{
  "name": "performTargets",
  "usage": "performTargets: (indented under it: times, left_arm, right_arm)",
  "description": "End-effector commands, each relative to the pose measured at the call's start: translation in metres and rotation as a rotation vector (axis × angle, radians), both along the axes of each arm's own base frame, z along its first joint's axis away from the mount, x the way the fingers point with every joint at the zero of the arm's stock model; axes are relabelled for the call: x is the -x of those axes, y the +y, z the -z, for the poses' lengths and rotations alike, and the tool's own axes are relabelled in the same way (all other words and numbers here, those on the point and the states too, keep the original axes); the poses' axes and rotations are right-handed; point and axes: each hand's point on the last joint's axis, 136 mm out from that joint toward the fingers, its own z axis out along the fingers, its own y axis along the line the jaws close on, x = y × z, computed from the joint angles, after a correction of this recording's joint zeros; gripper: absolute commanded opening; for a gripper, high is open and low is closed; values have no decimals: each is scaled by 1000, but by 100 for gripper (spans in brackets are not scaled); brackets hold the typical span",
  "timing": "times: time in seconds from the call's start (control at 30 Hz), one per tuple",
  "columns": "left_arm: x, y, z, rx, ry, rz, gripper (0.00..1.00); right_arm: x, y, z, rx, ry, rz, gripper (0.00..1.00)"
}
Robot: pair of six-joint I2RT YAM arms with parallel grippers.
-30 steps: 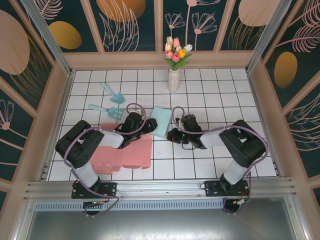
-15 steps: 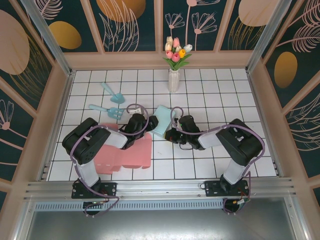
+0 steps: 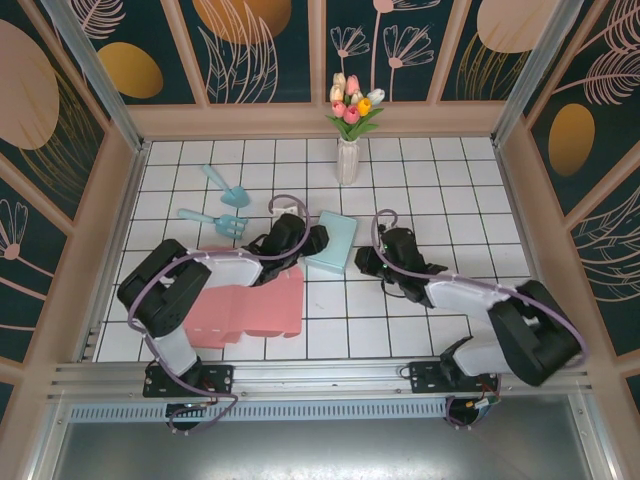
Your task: Fold the paper box
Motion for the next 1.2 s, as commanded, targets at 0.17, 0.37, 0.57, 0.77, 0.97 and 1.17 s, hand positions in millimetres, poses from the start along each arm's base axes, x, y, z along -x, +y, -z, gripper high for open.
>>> performTargets:
  times: [0.17, 0.37, 0.57, 0.77, 0.97, 1.17]
  left_arm:
    - [49, 0, -1, 86, 32, 33, 64]
    - [74, -13, 2, 205, 63, 72, 64]
    - [71, -26, 1, 243, 69, 92, 63]
    - [67, -37, 3, 253, 81, 109, 63]
    - [58, -43, 8, 223, 83, 102, 64]
    - [37, -61, 9, 189, 69, 96, 64]
  right_arm:
    - [-64, -32, -69, 250, -263, 20, 64]
    - [-107, 9, -57, 280, -268, -179, 68]
    - [-134, 41, -31, 257, -240, -306, 70]
    - [-147, 56, 4, 251, -158, -365, 70]
    - [-139, 56, 25, 230, -95, -386, 69]
    - [-130, 23, 33, 197, -29, -274, 66]
